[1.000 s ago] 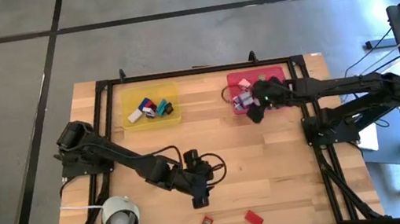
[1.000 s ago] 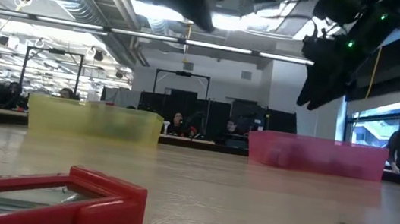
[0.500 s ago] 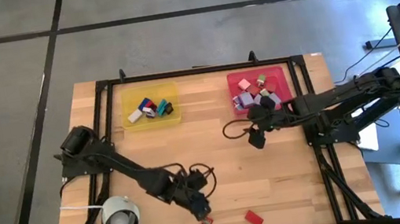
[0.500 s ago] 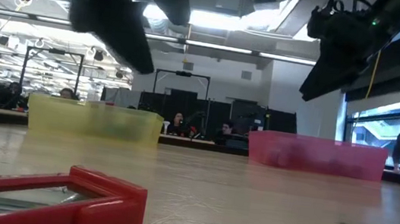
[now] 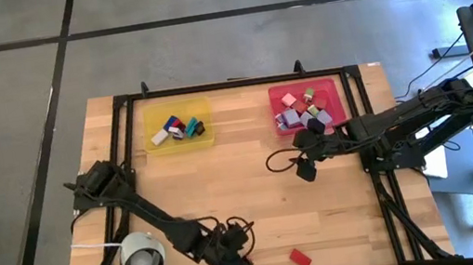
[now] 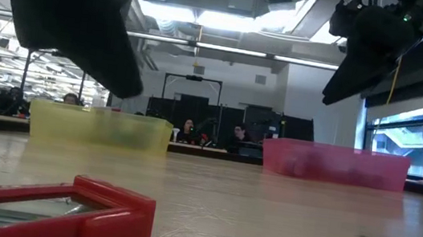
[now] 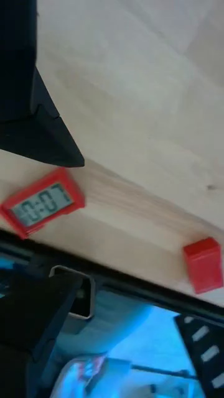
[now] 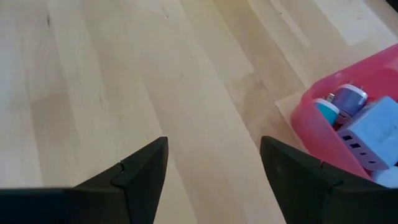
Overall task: Pick & Place Office items
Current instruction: Put the left red digital clock into the yellow bin
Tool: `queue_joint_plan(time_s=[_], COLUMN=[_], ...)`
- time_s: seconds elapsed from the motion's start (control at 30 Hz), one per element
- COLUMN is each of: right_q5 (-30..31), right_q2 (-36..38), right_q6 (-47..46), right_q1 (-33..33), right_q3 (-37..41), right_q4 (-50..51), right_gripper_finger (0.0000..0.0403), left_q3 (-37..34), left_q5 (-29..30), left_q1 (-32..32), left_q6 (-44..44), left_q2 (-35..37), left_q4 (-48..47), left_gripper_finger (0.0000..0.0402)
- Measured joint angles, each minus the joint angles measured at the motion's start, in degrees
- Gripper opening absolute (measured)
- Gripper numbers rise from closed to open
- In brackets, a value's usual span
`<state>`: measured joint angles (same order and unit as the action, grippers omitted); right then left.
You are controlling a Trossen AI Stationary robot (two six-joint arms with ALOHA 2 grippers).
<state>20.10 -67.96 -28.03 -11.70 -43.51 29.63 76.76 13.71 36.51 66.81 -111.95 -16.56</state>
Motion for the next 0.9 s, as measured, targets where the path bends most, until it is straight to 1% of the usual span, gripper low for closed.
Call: queue_joint_plan(time_s=[0.07, 0.13, 0.37, 0.43, 0.6, 0.67, 0.9], right_q5=[0.00, 0.00, 0.00, 0.00, 0.00, 0.13, 0.99], right_q2=[0.00, 0.00, 0.00, 0.00, 0.00, 0.00, 0.00], right_q6=[0.00, 0.06, 0.20, 0.20, 0.17, 0.16, -1.57], right_q1=[-0.54, -0.96, -1.31, -1.29, -1.27, -1.27, -1.27], right_q3=[0.00, 0.00, 0.00, 0.00, 0.00, 0.00, 0.00], right_q4=[0.00, 0.00, 0.01, 0.02, 0.00, 0.01, 0.00], right_gripper_finger=[0.0258, 0.0258, 0.0258, 0.0258, 0.0258, 0.0258, 0.0258], left_q3=[0.02, 0.02, 0.02, 0.02, -0.01, 0.02, 0.02], left_q5=[3.37, 5.16, 7.54, 7.57, 5.19, 5.49, 6.80], left_q1=[1.02, 1.86, 4.48, 5.12, 6.16, 6.40, 7.49], left_q6=[-1.12, -3.75, -19.55, -23.23, -31.81, -35.01, -47.72], left_q2=[-0.71, -1.42, -2.96, -3.50, -4.84, -5.15, -7.65], left_q4=[0.00, -0.03, -0.31, 0.54, 1.44, 2.58, 2.22], left_gripper_finger=[0.0290, 0.0290, 0.0290, 0.0290, 0.0290, 0.0290, 0.0290])
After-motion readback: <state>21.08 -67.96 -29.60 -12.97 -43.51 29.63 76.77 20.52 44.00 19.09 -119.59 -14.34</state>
